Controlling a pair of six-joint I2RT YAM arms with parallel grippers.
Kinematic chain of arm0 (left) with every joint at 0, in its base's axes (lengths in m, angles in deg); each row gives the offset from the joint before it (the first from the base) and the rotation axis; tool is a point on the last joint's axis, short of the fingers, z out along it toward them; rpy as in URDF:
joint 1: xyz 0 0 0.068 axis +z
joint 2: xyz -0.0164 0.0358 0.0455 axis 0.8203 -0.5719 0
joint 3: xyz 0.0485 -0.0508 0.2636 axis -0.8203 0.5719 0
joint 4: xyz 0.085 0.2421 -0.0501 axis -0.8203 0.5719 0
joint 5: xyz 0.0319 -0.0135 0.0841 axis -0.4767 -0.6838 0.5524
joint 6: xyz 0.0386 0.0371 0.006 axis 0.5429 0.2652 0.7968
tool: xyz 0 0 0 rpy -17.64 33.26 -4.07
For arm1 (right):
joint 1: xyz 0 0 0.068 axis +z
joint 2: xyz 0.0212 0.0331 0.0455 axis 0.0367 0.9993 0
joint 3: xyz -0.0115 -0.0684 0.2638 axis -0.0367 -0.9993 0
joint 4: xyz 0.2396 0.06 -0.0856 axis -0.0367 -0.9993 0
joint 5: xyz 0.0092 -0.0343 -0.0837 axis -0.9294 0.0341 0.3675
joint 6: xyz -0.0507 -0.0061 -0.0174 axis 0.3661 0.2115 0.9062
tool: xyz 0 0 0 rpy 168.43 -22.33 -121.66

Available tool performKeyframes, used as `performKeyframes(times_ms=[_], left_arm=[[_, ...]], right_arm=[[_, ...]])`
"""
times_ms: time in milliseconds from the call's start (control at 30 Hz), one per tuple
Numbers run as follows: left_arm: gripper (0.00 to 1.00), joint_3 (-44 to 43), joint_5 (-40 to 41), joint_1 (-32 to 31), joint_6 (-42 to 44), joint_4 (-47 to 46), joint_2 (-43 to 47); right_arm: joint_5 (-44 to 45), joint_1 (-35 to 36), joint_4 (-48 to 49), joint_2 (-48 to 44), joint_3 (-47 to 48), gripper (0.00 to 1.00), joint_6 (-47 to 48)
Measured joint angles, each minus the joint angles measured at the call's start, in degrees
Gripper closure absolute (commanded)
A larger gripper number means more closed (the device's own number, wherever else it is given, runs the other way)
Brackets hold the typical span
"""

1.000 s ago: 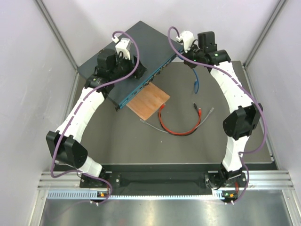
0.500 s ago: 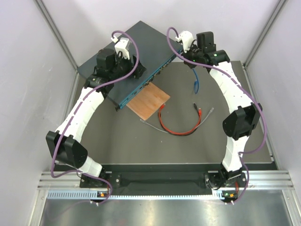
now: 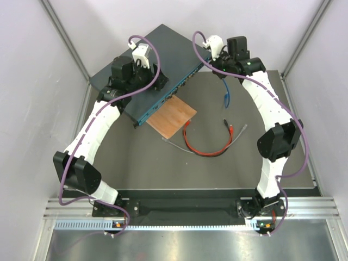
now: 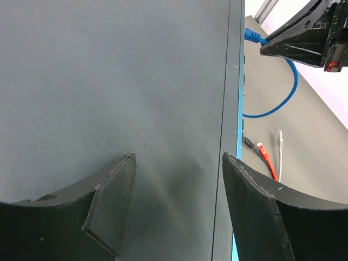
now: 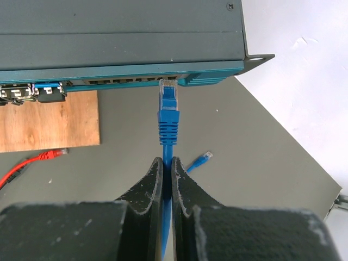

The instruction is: Insert the plug into the switch port

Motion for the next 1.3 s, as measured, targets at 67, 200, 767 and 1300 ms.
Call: performKeyframes(times_ms=[67, 200, 767, 1300], left_arm=[[0.3, 0.0, 0.0, 0.0, 0.0, 0.0, 0.0], [0.3, 0.0, 0.0, 0.0, -0.1, 0.0, 0.0], [0.3, 0.0, 0.0, 0.0, -0.3, 0.0, 0.0], [0.3, 0.2, -0.5, 0.3, -0.3, -0.4, 0.0]], right_arm=[[0.0, 0.0, 0.0, 0.0, 0.0, 1.0, 0.0], [0.0, 0.0, 0.0, 0.0, 0.0, 1.0, 0.0], [-0.2, 0.5, 0.5, -0.7, 0.0, 1.0, -0.2], [-0.3, 0.5, 1.8, -0.7, 0.0, 1.0, 0.0]])
